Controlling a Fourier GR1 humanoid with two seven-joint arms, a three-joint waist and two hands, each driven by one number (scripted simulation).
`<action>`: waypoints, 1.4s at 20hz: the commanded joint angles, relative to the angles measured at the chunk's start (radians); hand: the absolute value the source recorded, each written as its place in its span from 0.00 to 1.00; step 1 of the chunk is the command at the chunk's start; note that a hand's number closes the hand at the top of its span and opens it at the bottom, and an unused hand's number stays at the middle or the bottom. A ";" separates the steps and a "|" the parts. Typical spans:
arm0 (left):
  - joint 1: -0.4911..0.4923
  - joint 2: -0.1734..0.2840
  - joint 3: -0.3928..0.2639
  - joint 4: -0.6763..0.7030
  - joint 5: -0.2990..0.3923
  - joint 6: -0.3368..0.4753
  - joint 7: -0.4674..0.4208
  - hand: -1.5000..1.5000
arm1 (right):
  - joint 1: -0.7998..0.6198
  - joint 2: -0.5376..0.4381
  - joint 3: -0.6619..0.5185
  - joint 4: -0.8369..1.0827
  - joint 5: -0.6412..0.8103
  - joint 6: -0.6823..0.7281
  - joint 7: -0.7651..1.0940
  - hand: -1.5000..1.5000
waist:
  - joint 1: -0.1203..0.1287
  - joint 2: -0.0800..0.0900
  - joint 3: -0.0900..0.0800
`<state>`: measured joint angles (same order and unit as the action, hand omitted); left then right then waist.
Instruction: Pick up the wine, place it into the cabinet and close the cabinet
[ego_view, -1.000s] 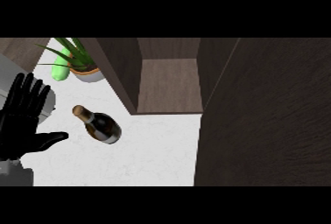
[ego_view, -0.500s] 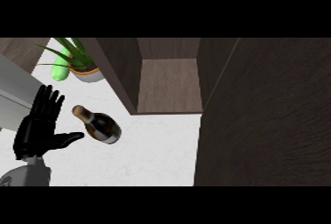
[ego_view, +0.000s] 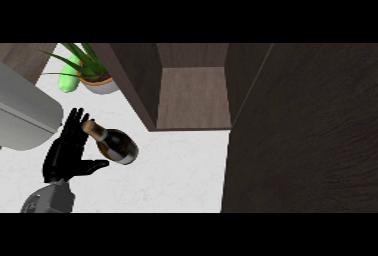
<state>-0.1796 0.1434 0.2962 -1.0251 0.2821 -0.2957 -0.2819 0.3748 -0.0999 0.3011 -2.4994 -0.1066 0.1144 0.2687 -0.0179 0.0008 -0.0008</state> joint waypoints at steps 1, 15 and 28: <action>-0.069 0.055 0.028 0.205 0.010 -0.111 -0.103 0.00 | 0.041 -0.007 -0.013 -0.113 -0.091 0.014 0.021 0.00 | -0.003 0.002 0.000; -0.222 0.066 0.043 0.608 -0.009 -0.235 -0.289 0.00 | 0.037 -0.003 -0.051 -0.083 -0.092 0.050 -0.001 0.00 | -0.003 0.002 0.000; -0.287 0.022 0.046 0.766 -0.029 -0.308 -0.424 1.00 | 0.048 0.012 0.009 -0.135 -0.061 0.039 0.056 0.00 | -0.012 0.005 -0.002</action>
<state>-0.4583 0.1771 0.3474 -0.2836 0.2537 -0.5112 -0.6561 0.3817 -0.0778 0.2919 -2.4856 -0.1025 0.1595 0.2459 -0.0274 0.0057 -0.0023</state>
